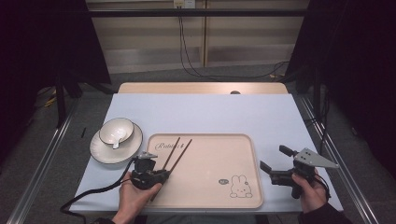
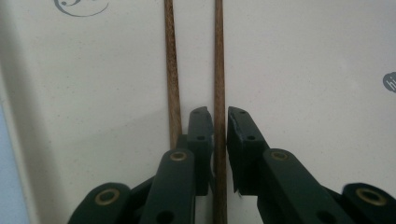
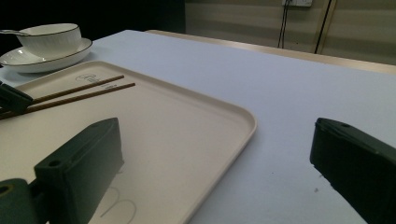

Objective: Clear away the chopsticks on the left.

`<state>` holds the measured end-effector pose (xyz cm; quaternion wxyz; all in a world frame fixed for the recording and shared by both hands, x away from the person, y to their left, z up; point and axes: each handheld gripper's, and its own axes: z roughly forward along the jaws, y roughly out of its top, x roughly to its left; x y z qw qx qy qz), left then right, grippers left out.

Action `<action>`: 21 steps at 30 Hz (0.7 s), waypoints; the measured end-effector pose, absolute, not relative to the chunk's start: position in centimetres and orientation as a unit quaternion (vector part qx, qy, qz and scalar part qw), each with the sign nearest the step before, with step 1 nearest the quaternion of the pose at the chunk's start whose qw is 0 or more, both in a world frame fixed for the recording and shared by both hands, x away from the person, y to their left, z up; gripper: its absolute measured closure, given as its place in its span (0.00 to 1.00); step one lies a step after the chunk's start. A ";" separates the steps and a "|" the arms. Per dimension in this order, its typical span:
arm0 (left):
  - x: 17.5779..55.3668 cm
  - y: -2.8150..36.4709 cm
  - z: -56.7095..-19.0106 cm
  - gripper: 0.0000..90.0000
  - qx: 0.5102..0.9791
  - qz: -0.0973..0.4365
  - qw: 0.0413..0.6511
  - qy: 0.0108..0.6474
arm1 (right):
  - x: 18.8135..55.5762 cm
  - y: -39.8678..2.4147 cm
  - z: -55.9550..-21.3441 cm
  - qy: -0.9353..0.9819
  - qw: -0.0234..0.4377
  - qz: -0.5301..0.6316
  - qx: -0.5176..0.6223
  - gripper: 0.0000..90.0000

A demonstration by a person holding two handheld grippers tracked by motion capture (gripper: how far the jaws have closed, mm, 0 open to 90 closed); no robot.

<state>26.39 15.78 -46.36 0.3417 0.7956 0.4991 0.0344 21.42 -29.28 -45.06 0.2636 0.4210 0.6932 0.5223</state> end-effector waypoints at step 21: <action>25.6 18.1 -43.6 0.26 0.808 0.079 0.422 0.405 | 21.4 -29.3 -45.0 0.692 0.262 0.525 0.421 0.02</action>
